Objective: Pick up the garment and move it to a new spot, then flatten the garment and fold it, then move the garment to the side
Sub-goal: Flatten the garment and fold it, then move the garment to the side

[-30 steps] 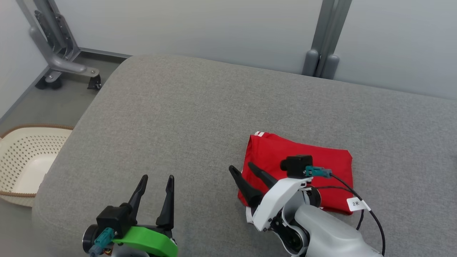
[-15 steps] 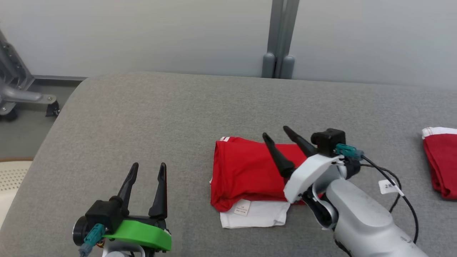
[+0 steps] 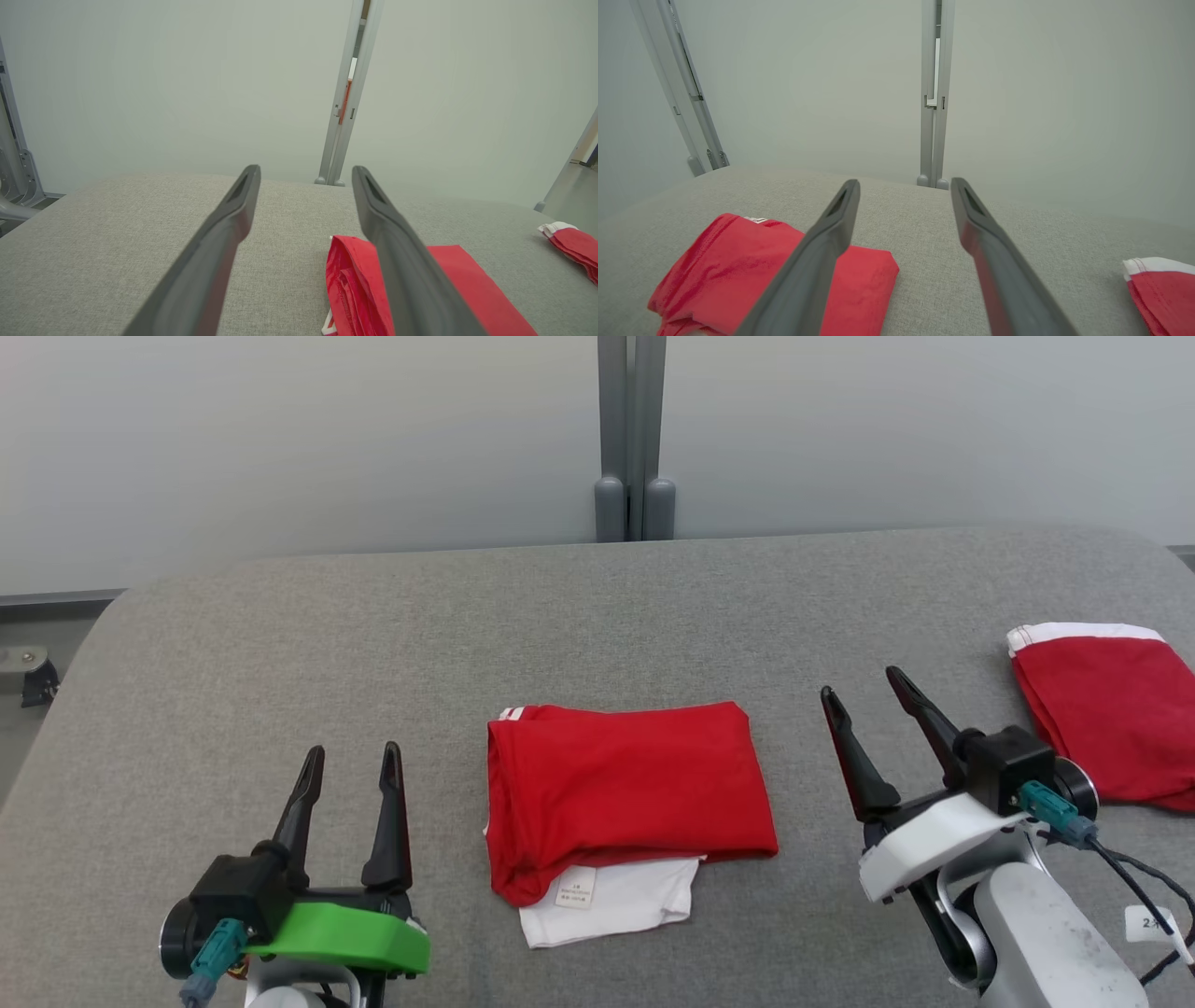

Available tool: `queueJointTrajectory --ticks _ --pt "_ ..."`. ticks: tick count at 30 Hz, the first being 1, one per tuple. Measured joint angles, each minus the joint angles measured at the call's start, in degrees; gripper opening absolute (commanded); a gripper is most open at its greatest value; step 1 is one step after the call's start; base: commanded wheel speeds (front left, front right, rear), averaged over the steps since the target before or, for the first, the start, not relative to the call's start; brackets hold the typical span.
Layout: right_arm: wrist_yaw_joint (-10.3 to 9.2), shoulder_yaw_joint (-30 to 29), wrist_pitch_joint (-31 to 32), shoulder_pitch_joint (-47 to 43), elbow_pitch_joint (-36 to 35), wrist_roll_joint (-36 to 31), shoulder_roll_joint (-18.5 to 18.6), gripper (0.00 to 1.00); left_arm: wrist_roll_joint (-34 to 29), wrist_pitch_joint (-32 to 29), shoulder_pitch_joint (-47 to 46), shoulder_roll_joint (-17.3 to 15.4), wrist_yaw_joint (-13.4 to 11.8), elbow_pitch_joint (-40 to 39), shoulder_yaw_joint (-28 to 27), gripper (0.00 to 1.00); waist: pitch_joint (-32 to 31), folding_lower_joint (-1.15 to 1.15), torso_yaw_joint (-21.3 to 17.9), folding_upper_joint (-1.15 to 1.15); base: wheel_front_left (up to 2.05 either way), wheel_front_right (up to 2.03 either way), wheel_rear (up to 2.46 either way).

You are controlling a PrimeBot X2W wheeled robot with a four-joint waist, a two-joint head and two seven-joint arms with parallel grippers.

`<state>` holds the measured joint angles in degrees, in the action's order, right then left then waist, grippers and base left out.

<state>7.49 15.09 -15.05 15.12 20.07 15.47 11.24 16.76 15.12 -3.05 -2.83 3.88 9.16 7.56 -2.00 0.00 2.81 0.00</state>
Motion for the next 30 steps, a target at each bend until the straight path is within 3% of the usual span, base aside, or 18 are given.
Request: queueJointTrajectory --ticks 8,30 --pt "0.0 -4.97 0.0 -4.68 -3.47 -2.92 -3.19 1.0 -2.52 0.0 1.54 0.01 -0.91 0.08 -0.65 1.0 0.23 0.0 -1.71 0.0 0.0 0.0 0.0" --pt "0.0 -5.6 0.0 -5.76 -1.71 -4.11 -5.43 1.0 -2.64 -0.01 1.92 0.0 -0.24 0.76 0.04 1.0 0.93 0.0 -1.56 0.0 0.0 0.0 0.0"
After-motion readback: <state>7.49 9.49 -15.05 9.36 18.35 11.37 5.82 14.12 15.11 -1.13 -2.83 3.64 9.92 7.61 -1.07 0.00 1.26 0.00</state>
